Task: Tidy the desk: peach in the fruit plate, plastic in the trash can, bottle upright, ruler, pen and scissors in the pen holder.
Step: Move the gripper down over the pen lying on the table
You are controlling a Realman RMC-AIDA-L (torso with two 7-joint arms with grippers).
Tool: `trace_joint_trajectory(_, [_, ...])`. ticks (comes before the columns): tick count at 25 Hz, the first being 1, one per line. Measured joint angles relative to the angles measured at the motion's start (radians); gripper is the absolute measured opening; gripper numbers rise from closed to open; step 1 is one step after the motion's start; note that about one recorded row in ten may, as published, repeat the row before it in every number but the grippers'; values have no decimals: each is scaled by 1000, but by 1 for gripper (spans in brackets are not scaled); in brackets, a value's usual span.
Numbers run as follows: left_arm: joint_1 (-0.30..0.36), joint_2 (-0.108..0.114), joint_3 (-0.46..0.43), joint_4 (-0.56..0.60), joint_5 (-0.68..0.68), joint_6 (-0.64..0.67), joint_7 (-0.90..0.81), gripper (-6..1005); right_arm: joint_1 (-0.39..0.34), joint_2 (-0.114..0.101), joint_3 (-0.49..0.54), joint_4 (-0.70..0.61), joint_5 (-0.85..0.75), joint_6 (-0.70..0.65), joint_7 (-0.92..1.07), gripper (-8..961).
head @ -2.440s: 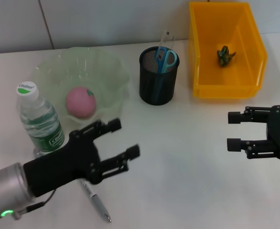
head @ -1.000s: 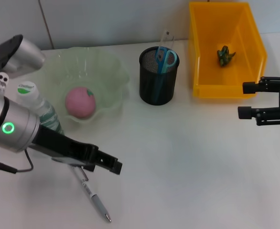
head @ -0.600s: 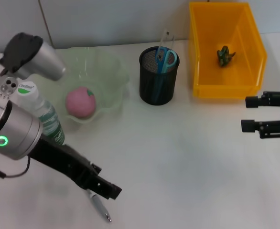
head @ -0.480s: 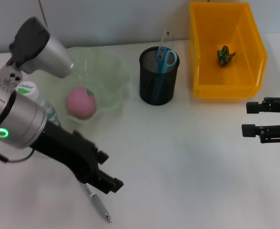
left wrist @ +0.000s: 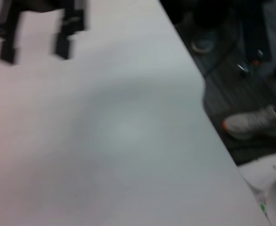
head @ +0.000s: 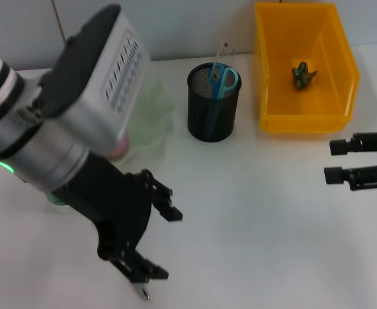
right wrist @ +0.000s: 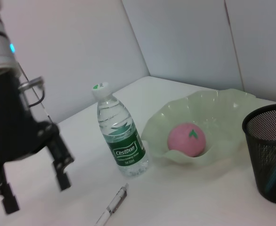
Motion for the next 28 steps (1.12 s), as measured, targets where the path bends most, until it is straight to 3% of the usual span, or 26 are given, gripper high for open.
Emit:
trace_joint_trajectory(4, [6, -2, 83, 24, 22, -10, 118, 805, 56, -19, -16, -8, -12, -6, 57, 759])
trace_joint_trajectory(8, [6, -2, 98, 26, 34, -15, 132, 806, 94, -29, -23, -5, -29, -4, 69, 759])
trace_joint_trajectory(14, [-6, -6, 249, 2, 139, -130, 245, 805, 159, -46, -25, -13, -59, -13, 102, 759])
trace_joint_trajectory(22, [-10, -8, 427, -52, 246, -282, 265, 795, 186, -55, -33, -17, -99, -6, 126, 758])
trace_joint_trajectory(28, [-23, -9, 468, -64, 285, -278, 266, 775, 184, -55, -31, -18, -105, -4, 133, 758])
